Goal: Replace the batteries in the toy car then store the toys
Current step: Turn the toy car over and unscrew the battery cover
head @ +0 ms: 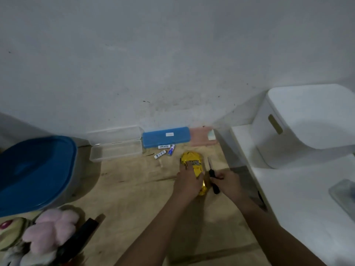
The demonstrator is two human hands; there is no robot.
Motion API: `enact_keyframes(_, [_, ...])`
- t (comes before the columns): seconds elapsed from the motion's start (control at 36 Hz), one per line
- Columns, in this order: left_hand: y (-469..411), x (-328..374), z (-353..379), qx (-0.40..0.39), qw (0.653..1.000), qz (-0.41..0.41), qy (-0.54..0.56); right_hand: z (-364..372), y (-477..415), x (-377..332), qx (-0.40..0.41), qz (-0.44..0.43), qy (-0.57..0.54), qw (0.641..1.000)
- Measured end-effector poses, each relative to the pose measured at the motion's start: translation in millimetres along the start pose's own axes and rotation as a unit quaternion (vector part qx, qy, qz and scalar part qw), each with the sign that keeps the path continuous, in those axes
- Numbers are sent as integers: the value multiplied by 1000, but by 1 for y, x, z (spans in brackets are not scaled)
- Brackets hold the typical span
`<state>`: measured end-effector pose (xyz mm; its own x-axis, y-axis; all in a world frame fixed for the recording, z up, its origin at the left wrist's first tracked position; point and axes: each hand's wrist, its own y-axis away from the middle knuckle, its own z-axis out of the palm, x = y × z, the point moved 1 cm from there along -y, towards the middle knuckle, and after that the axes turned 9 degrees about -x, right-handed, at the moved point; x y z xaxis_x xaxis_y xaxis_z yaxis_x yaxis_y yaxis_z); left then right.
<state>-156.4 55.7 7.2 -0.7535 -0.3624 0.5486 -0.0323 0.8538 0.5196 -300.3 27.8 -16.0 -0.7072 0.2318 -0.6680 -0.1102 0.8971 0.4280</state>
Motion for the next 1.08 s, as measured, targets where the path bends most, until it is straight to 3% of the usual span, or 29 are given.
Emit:
enact_keyframes(0.14, [-7, 6, 4, -19, 997, -45, -53, 0, -10, -1, -9, 1, -15, 1000])
enact_keyframes(0.39, [3, 1, -3, -12, 998, -46, -49, -2, -15, 4, -74, 3, -7, 997])
enact_keyframes(0.5, [9, -10, -15, -12, 998, -39, 46, -4, -15, 2, -96, -5, 7, 995])
enact_keyframes(0.61, [23, -23, -34, -1, 977, -32, 210, -8, -12, -5, -54, -55, 6, 997])
enact_keyframes(0.72, [41, -33, -53, -17, 926, 0, 378, -13, -5, -36, -54, -102, -49, 992])
enact_keyframes(0.83, [60, -33, -69, -45, 832, 69, 548, -16, 3, -84, -100, -147, -112, 978])
enact_keyframes(0.94, [70, -31, -78, -75, 768, 130, 623, -17, 7, -123, -201, -150, -258, 933])
enact_keyframes(1.08, [85, -28, -92, -86, 707, 146, 686, -27, 19, -159, -219, -189, -329, 899])
